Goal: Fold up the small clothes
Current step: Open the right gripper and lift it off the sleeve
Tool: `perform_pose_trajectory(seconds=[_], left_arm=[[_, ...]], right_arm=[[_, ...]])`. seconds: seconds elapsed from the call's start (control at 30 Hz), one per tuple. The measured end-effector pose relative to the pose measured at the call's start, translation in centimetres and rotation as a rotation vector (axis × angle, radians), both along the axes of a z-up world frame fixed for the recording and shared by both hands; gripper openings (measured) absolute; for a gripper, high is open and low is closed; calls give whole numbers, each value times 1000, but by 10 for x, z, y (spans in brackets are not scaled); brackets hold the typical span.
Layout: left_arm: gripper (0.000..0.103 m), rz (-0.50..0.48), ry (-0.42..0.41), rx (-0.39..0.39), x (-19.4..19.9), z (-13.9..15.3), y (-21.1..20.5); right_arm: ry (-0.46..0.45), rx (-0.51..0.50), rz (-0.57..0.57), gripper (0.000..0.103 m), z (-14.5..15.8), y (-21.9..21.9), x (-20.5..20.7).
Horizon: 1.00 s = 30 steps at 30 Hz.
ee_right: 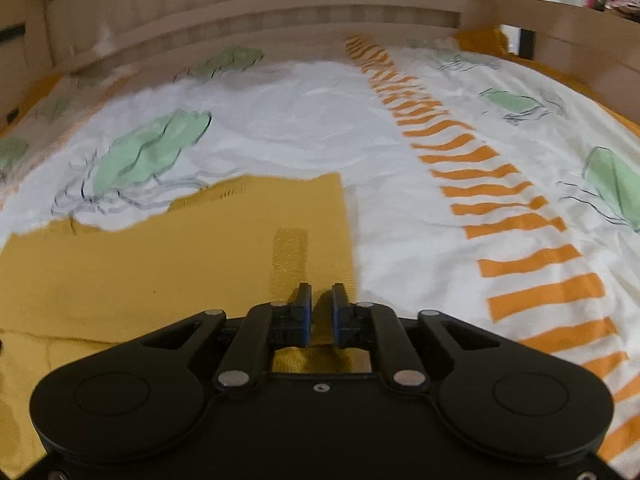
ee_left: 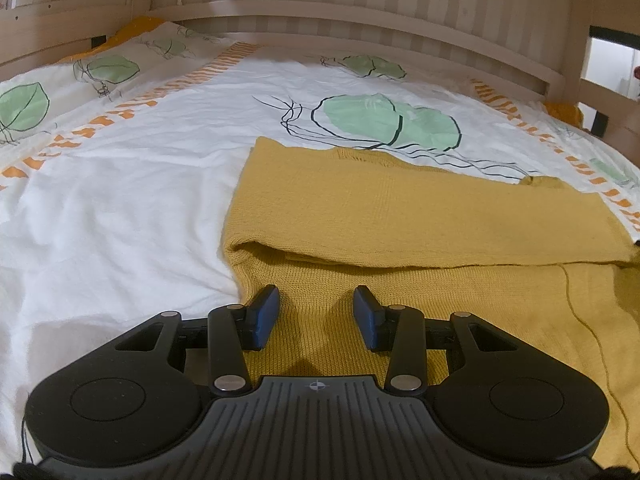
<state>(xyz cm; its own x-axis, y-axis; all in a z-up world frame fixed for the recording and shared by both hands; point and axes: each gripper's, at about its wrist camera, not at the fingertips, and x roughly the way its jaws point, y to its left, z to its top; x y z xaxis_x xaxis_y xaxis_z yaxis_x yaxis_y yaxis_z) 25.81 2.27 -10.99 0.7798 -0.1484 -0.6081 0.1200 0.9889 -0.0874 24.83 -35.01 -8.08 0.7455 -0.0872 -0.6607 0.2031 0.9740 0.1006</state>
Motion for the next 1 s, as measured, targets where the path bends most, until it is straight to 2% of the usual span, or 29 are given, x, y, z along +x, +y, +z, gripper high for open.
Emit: perform_pose_trajectory(seconds=[0.1,0.17,0.2,0.23,0.4,0.5,0.77,0.9,1.0], left_arm=[[40,-2,2,17,0,1,-2],[40,-3,2,22,0,1,-2],[40,-3,4,24,0,1,-2],[40,-4,5,29,0,2,-3],[41,-6,18,64,-1,5,-8],[42,-26,54,80,-2,11,-6],[42,-79,147,4,-35,25,22],[42,-128,191,10,-56,31,28],[48,-117,236,35,-71,34,30]], right_arm=[[-24,23,-11,26,11,-4,-16],[-29,48,-22,36,16,-7,-30],[-28,71,-22,46,17,-8,-39],[-28,88,-20,51,17,-9,-46],[-5,97,-17,53,13,-1,-79],[5,118,-14,56,10,-1,-93],[2,182,-8,57,11,-1,-123],[-3,203,-6,58,13,-1,-136],[-2,220,-3,63,14,1,-146]])
